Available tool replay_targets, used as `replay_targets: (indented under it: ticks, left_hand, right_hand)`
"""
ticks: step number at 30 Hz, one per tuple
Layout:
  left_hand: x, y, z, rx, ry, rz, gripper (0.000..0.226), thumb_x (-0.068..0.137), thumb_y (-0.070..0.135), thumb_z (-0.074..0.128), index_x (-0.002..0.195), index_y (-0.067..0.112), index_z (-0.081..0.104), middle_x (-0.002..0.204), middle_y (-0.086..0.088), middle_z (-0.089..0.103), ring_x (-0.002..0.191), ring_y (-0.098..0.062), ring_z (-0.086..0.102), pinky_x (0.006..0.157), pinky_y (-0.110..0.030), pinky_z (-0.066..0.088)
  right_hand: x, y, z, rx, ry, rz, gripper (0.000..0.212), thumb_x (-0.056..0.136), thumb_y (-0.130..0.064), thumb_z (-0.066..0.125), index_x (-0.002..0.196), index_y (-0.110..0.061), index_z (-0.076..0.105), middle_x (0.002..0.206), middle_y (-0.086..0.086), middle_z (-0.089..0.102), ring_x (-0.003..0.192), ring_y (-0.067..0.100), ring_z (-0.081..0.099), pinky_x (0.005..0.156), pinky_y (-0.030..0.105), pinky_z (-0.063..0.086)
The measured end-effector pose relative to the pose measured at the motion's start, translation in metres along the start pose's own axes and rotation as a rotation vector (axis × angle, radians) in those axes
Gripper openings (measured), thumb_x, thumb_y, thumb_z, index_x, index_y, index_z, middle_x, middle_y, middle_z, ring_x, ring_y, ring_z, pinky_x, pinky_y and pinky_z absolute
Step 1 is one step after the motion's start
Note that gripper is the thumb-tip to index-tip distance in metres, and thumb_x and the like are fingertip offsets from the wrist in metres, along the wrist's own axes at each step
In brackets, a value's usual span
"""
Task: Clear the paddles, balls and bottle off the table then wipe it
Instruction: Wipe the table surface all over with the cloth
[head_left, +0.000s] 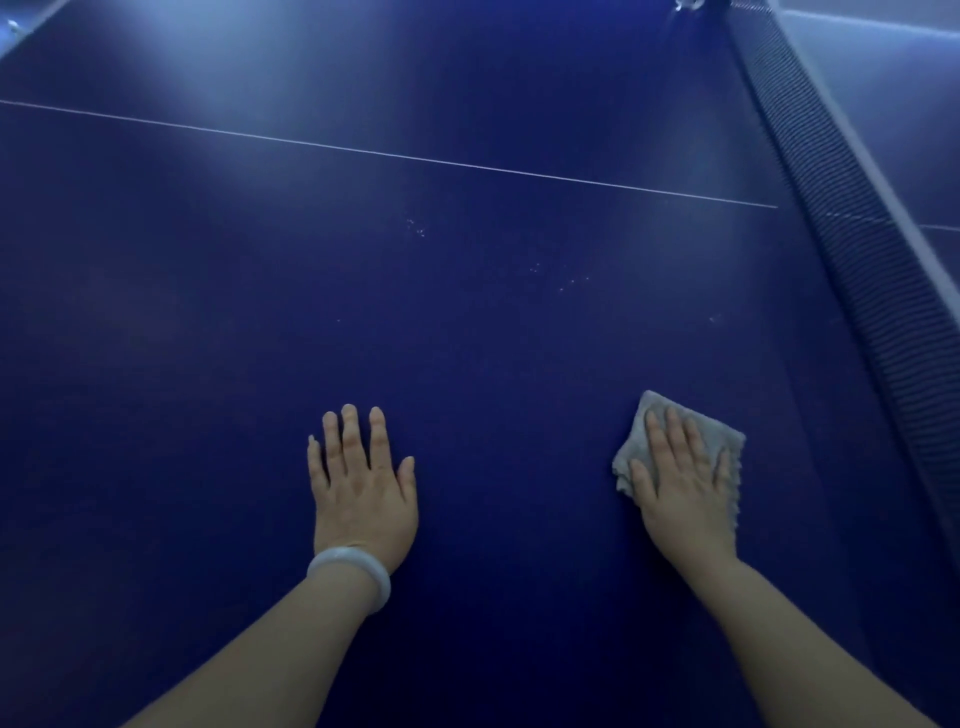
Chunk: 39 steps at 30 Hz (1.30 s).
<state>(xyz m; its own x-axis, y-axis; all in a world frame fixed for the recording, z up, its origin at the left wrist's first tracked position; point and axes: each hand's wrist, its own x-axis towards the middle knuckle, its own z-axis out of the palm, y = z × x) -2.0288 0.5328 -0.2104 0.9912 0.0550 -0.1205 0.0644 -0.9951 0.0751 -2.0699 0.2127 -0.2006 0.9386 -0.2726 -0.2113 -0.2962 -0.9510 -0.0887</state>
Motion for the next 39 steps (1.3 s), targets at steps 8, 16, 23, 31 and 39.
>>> replay_targets:
  ticks: [8,16,23,31,39]
  left_hand:
    - [-0.003,0.048,-0.012,-0.042,-0.004,0.077,0.062,0.102,0.038,0.025,0.155,0.009,0.015,0.161,-0.018,0.01,0.15,-0.032,0.002,0.123,-0.046,0.001]
    - [0.015,0.206,0.0,-0.16,-0.084,-0.078,0.068,0.1,0.053,0.013,0.155,0.018,-0.006,0.161,-0.017,-0.012,0.148,-0.033,-0.018,0.12,-0.052,-0.011]
    - [0.022,0.238,0.015,-0.059,-0.026,-0.273,0.074,0.095,0.059,0.004,0.155,0.016,-0.006,0.16,-0.021,-0.008,0.148,-0.039,-0.013,0.118,-0.059,-0.006]
    - [0.023,0.238,0.019,-0.016,-0.029,-0.314,0.073,0.093,0.055,0.0,0.155,0.017,-0.003,0.161,-0.019,-0.004,0.148,-0.037,-0.012,0.119,-0.057,-0.005]
    - [0.023,0.239,0.021,0.002,-0.016,-0.319,0.075,0.091,0.056,-0.003,0.155,0.017,0.0,0.161,-0.019,-0.001,0.149,-0.036,-0.01,0.119,-0.057,-0.004]
  right_hand:
    - [0.001,0.007,0.0,0.003,-0.022,-0.061,0.062,0.099,-0.05,0.006,0.15,-0.031,-0.024,0.158,-0.009,-0.028,0.142,0.009,-0.033,0.118,0.052,-0.014]
    - [-0.014,0.099,-0.001,-0.069,0.018,-0.397,0.063,0.101,-0.048,0.021,0.157,-0.027,0.002,0.165,-0.007,-0.002,0.151,0.011,-0.005,0.119,0.049,-0.002]
    - [0.058,0.107,-0.015,0.115,0.055,0.268,0.063,0.1,-0.047,0.011,0.154,-0.025,-0.014,0.162,-0.003,-0.019,0.148,0.015,-0.021,0.119,0.055,-0.008]
    - [0.078,0.144,-0.02,-0.046,0.083,-0.323,0.065,0.096,-0.053,0.014,0.154,-0.028,0.0,0.164,-0.006,0.006,0.15,0.01,-0.007,0.119,0.046,-0.014]
    - [0.117,0.115,-0.027,0.057,0.063,0.047,0.064,0.098,-0.049,0.005,0.154,-0.025,-0.013,0.162,-0.002,-0.019,0.148,0.018,-0.022,0.118,0.057,-0.01]
